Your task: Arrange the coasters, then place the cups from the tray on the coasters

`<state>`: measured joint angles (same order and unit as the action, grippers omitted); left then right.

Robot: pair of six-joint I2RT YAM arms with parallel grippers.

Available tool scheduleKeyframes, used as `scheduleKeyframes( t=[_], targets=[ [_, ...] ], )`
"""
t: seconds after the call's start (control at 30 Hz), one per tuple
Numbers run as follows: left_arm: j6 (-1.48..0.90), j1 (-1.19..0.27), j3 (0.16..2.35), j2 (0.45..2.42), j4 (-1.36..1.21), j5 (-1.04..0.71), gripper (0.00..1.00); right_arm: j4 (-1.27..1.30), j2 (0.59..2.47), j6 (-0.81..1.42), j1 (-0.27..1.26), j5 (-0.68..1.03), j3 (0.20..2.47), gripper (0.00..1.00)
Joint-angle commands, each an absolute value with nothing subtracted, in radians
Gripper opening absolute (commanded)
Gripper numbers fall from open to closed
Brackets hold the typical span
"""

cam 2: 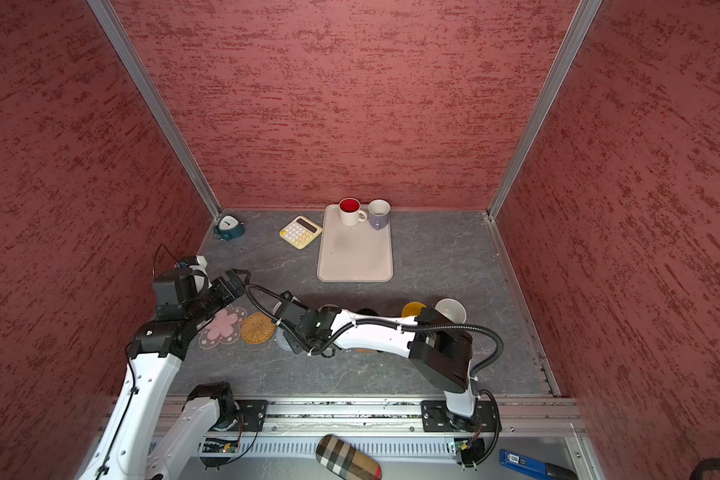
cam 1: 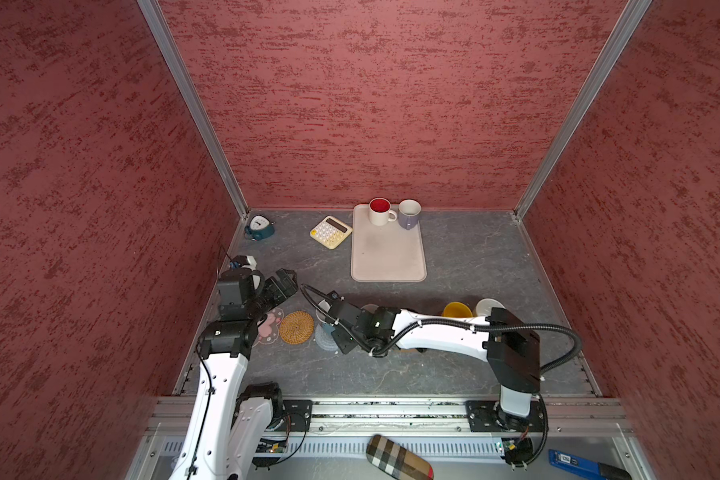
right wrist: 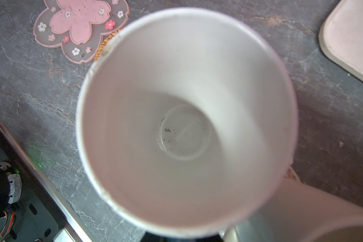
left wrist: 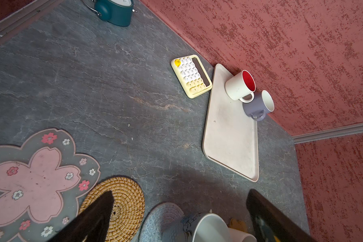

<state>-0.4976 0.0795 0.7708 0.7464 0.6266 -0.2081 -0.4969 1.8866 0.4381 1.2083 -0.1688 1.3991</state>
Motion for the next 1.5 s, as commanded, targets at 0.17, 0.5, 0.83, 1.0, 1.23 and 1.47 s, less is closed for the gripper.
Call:
scheduleKeyframes(
  t=[0.17,0.5,0.83,1.0,1.23,1.47],
  targets=[
    [-0.491,0.088,0.761,0.743,0.603,-0.227,0.99,-0.426,1.92,0.441,1.215,-0.198,1.45,0.0],
    [-0.491,0.088,0.76,0.753,0.598,-0.229,0.99,-0.423,1.94,0.431,1.215,-0.201,1.47,0.0],
    [-0.492,0.087,0.755,0.753,0.594,-0.234,1.0,-0.413,1.943,0.437,1.215,-0.184,1.459,0.0],
    [-0.491,0.087,0.757,0.748,0.595,-0.236,0.99,-0.412,1.95,0.437,1.216,-0.181,1.451,0.05],
    [-0.492,0.088,0.754,0.749,0.598,-0.236,1.0,-0.408,1.944,0.425,1.216,-0.181,1.441,0.2],
    [-0.492,0.088,0.755,0.746,0.601,-0.235,1.0,-0.407,1.936,0.42,1.22,-0.181,1.431,0.31]
  ],
)
